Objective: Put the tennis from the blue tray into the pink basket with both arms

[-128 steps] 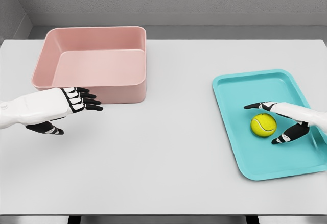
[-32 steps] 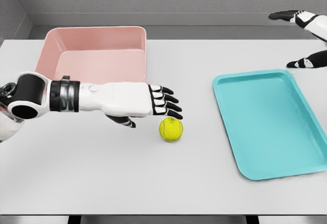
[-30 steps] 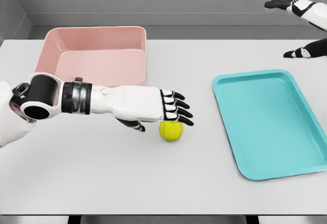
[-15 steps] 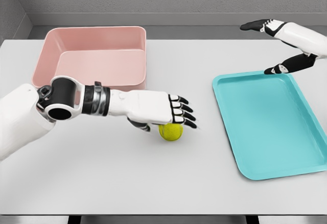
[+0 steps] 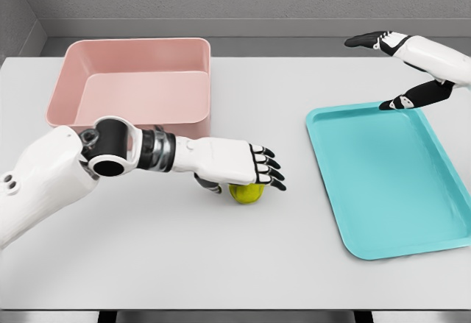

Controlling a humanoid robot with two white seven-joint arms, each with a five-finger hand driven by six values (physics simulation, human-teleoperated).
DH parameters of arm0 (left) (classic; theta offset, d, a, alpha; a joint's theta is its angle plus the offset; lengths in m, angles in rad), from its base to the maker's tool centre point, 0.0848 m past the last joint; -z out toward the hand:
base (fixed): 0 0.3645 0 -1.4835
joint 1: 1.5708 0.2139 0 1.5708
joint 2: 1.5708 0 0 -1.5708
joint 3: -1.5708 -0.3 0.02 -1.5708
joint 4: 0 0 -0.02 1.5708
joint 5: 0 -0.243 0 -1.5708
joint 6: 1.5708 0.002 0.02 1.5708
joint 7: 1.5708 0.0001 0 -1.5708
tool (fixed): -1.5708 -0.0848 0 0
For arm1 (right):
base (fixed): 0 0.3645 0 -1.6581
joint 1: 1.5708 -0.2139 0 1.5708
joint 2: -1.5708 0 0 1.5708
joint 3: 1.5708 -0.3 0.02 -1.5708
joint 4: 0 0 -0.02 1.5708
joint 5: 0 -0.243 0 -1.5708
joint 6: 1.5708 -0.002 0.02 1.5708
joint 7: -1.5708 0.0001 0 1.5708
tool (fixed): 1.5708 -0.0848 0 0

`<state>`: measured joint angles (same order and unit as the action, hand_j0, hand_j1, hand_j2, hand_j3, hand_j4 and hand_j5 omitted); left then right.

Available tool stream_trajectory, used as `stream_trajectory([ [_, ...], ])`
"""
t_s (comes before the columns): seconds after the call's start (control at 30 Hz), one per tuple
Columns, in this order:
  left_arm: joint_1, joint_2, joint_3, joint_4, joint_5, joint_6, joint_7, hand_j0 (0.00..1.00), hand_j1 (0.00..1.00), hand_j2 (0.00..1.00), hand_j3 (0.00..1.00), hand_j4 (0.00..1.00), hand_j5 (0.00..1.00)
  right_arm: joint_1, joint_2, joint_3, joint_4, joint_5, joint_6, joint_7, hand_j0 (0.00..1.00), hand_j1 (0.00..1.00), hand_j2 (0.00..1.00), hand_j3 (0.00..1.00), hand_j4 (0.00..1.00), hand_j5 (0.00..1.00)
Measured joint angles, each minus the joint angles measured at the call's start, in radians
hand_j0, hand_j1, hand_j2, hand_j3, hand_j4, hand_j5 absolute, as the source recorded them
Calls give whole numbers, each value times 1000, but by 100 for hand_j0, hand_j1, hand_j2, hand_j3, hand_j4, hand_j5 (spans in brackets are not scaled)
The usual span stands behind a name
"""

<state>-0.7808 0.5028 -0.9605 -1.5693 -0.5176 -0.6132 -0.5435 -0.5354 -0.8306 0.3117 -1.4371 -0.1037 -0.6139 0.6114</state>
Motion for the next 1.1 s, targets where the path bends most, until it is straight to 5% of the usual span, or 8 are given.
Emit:
stream_trajectory([
  [0.6, -5, -57, -40, 74, -43, 0, 3, 100, 100, 100, 100, 100, 100, 5, -6, -1, 0, -1, 0, 0, 100, 100, 100, 100, 100, 100],
  [1.1, -5, -49, -51, 77, -48, 0, 2, 83, 83, 83, 83, 83, 83, 3, -9, -3, 0, -1, 0, 0, 100, 100, 100, 100, 100, 100],
])
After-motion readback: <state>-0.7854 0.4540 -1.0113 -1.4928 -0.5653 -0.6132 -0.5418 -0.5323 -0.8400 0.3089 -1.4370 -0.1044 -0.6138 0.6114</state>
